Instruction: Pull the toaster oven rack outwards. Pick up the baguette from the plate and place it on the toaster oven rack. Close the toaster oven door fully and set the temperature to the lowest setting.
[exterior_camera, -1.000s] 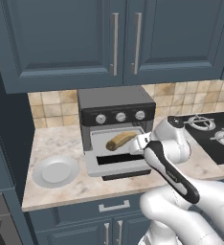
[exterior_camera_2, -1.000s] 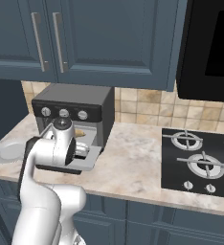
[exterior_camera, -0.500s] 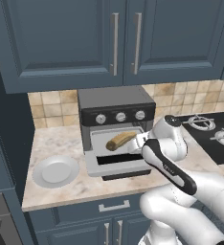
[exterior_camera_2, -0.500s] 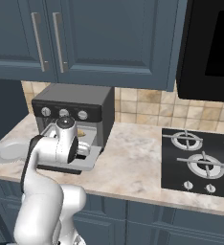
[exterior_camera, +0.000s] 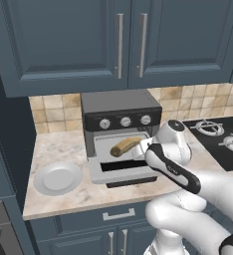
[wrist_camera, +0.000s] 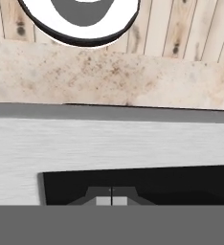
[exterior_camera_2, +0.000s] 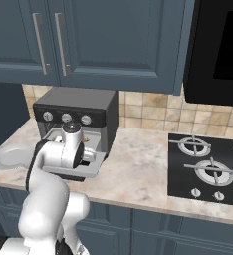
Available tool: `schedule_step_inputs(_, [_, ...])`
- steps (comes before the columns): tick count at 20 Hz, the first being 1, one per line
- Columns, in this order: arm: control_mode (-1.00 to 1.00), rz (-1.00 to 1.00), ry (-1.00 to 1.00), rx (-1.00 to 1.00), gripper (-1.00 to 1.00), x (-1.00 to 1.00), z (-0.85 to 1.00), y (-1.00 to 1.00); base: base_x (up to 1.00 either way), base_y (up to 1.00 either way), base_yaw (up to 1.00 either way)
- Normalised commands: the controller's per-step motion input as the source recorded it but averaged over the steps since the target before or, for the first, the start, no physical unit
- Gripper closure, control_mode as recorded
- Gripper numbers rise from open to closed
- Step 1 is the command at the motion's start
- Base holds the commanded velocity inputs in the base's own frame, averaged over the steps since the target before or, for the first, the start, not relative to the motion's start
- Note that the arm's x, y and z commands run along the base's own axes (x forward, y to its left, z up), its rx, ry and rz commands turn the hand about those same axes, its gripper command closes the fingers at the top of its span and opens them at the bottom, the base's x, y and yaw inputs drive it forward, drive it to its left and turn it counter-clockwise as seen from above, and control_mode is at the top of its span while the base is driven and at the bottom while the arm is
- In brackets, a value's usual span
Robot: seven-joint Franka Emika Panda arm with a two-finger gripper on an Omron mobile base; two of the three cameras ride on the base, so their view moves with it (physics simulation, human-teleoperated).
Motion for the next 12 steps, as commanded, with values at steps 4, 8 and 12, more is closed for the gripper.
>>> schedule_step_inputs(4, [-1.00, 0.00, -0.01, 0.00, 1.00, 0.04, -0.26, 0.00, 0.00, 0.00, 0.00])
schedule_step_inputs(8, [-1.00, 0.00, -0.04, 0.00, 1.00, 0.02, -0.23, 0.00, 0.00, 0.00, 0.00])
schedule_step_inputs(12, [-1.00, 0.00, -0.06, 0.00, 1.00, 0.00, -0.22, 0.00, 0.00, 0.00, 0.00])
